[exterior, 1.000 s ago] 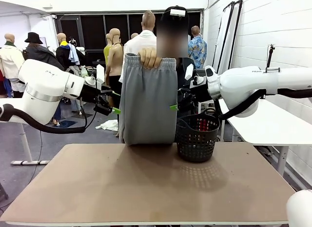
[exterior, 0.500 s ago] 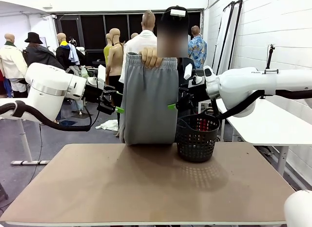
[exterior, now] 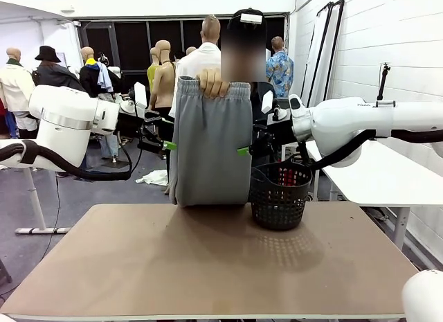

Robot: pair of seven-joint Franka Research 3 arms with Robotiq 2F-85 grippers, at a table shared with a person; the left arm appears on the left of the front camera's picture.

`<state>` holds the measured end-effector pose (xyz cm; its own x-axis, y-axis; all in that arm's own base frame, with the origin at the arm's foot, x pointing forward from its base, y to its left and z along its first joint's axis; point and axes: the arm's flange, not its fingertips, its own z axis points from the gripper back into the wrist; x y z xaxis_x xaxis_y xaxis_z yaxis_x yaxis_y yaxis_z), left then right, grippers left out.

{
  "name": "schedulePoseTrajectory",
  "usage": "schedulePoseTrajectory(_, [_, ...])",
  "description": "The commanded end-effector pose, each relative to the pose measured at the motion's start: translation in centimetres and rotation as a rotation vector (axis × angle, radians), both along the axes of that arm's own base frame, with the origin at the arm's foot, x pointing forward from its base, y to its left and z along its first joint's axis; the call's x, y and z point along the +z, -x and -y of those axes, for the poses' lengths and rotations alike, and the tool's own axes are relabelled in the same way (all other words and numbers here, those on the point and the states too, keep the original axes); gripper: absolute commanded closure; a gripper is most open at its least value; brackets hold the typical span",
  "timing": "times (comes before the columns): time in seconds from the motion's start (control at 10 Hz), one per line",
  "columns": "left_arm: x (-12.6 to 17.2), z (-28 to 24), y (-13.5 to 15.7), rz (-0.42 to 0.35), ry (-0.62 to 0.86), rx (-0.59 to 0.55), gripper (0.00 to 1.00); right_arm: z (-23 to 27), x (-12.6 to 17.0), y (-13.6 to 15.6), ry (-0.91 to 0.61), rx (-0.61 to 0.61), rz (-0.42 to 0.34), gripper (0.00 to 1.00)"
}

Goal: Fold the training pants.
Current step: Grab both ends of the Training pants handed by a person.

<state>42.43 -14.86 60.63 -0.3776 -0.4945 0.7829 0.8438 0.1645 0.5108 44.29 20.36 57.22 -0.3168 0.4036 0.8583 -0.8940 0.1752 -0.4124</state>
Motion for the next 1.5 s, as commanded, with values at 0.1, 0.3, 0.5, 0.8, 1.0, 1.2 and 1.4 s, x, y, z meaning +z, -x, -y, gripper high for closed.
schedulePoseTrajectory(0.1, [-0.7, 0.8, -0.3, 0.002, 0.046, -0.086, 0.0, -0.5, 0.1, -0.4, -0.018, 0.017, 0.009, 0.0])
schedulePoseTrajectory(0.3, [-0.6, 1.5, -0.8, 0.002, 0.094, -0.088, 0.0, -0.6, 0.2, -0.3, -0.024, 0.021, 0.014, 0.0])
schedulePoseTrajectory(0.5, [-0.2, 1.8, -1.3, 0.021, 0.148, -0.08, 0.0, -0.8, 0.3, -0.2, -0.033, 0.036, 0.018, 0.0])
schedulePoseTrajectory(0.8, [0.3, 2.1, -1.6, 0.004, 0.182, -0.113, 0.0, -0.9, 1.1, 0.2, -0.054, 0.054, 0.03, 0.0])
schedulePoseTrajectory(1.0, [0.8, 2.1, -1.4, -0.006, 0.189, -0.143, 0.0, -0.9, 2.5, 0.3, -0.094, 0.075, 0.033, 0.0])
schedulePoseTrajectory(1.2, [1.1, 2.1, -1.2, -0.009, 0.184, -0.144, 0.0, -0.9, 4.1, 0.7, -0.15, 0.107, 0.017, 0.0])
schedulePoseTrajectory(1.4, [1.4, 2.2, -1.1, -0.023, 0.201, -0.148, 0.0, -1.0, 4.9, 0.9, -0.19, 0.122, 0.004, 0.0])
